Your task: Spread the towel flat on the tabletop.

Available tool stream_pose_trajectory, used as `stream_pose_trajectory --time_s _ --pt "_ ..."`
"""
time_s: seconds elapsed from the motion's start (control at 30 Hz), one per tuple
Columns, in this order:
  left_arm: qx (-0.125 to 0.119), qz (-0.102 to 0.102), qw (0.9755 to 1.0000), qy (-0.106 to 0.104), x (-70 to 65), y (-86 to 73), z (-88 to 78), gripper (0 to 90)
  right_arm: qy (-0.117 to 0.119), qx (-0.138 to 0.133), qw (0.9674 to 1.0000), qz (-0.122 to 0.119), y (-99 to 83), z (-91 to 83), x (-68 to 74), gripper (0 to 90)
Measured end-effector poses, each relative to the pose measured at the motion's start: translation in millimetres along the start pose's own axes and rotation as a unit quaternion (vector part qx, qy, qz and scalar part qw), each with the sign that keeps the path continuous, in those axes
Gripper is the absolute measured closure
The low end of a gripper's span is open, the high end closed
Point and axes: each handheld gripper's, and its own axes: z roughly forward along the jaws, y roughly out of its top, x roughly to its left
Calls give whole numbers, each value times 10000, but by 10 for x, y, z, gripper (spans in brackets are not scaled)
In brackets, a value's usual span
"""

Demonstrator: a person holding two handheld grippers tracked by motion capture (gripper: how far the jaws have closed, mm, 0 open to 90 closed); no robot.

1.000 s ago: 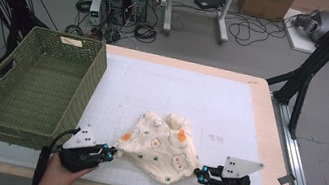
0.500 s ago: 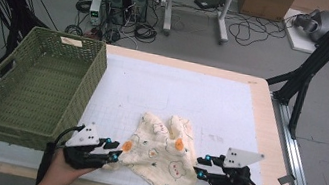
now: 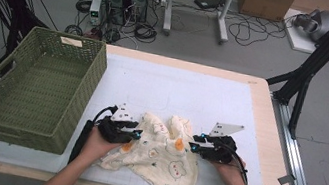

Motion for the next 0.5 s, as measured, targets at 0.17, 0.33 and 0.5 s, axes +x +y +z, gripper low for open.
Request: stream_pose_trajectory --time_s 0.17,0.33,0.5 --pt "169 49 9998 -4 -14 -15 82 758 -45 238 9997 -16 -22 136 -52 692" --pt "284 128 9995 22 -52 -3 46 878 105 242 9996 -53 -15 139 -35 865" --pt "96 115 9997 166 -56 -83 -240 879 57 116 9999 -76 -10 8 -2 871"
